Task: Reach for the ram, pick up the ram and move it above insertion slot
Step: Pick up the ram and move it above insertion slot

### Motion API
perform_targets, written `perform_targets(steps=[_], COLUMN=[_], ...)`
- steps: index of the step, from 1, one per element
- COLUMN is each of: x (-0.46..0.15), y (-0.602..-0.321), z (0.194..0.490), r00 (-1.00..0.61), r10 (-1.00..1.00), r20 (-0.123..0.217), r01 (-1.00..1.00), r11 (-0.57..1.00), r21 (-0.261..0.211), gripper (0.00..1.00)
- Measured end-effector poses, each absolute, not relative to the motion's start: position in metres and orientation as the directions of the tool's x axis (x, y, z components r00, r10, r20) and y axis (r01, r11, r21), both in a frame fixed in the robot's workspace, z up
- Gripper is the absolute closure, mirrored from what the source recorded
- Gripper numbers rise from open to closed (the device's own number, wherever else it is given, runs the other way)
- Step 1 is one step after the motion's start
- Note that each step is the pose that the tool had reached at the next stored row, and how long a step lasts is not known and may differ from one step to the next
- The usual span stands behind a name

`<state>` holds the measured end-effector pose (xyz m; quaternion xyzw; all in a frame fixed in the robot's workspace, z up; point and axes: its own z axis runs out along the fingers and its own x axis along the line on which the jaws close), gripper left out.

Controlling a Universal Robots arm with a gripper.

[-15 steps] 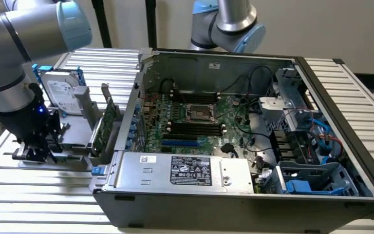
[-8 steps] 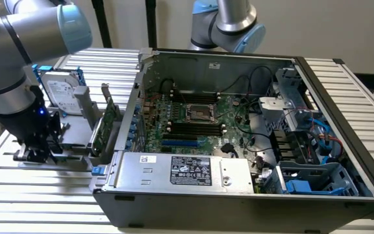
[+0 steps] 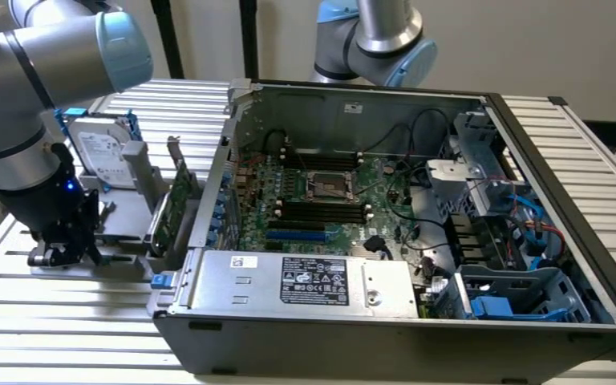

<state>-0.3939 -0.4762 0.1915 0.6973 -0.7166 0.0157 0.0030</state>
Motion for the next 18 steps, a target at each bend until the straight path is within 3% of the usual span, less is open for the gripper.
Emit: perform_targets(steps=[18], x=[-0.3939], y=[-0.4761], z=[0.1912], r00=[-0.047], r10=[-0.998], r20=[0.032], r01=[-0.999], r11=[0.047], r21=[-0.018], gripper=[0.86])
